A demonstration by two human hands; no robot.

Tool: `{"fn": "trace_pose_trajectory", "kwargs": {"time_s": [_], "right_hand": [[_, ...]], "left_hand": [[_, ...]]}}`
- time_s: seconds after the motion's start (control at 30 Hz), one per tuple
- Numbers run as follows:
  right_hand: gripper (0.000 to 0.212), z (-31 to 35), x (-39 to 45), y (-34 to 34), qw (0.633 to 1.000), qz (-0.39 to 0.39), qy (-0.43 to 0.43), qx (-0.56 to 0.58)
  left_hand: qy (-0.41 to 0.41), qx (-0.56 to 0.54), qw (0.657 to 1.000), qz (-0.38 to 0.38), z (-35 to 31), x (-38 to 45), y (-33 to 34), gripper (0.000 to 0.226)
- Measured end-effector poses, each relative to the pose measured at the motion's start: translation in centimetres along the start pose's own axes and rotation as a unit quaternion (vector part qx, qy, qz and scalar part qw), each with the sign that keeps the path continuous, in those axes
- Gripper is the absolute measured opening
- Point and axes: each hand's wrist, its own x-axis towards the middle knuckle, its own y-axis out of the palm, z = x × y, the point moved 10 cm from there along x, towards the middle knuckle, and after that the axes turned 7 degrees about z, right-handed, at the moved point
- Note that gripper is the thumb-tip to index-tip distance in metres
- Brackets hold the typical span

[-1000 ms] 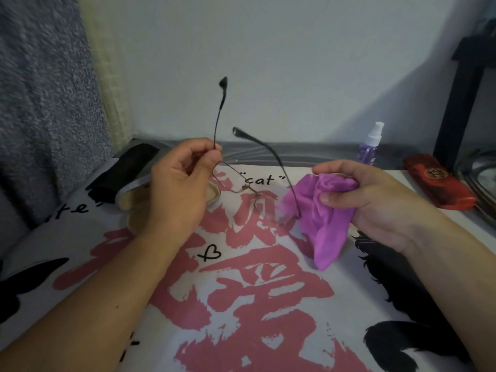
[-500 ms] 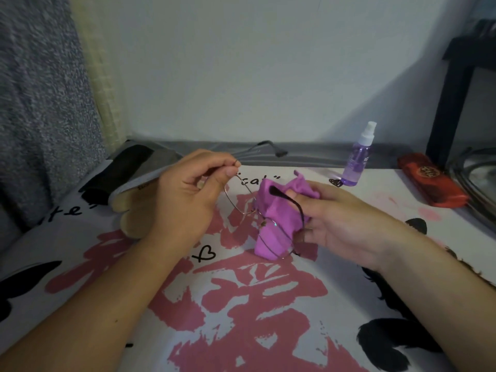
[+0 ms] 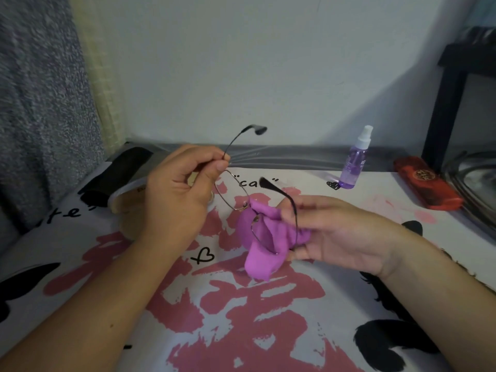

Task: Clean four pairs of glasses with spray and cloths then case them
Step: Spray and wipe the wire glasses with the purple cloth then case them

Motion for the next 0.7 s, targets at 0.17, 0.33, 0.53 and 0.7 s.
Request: {"fn": "trace_pose_trajectory", "kwargs": {"time_s": [0.17, 0.33, 0.53, 0.7], "right_hand": [[0.044, -1.3, 0.6, 0.1, 0.999, -0.001, 0.03, -0.03], [0.013, -1.4, 0.5, -0.4, 0.982, -0.048, 0.053, -0.173], [0.014, -1.3, 0.4, -0.3, 0.988, -0.041, 0.057, -0.141], [0.042, -2.2, 0.3, 1.1, 0.993, 0.039, 0.09, -0.059]], "left_hand": [[0.022, -0.001, 1.0, 0.016, -0.6, -0.1, 0.6, 0.023], [0.04, 0.025, 0.998, 0.039, -1.3, -0.3, 1.4, 0.02], [0.004, -0.013, 1.0, 0.019, -0.3, -0.2, 0.8, 0.028], [0.007, -0.02, 1.0, 0.021, -0.5, -0.2, 0.8, 0.026]]}}
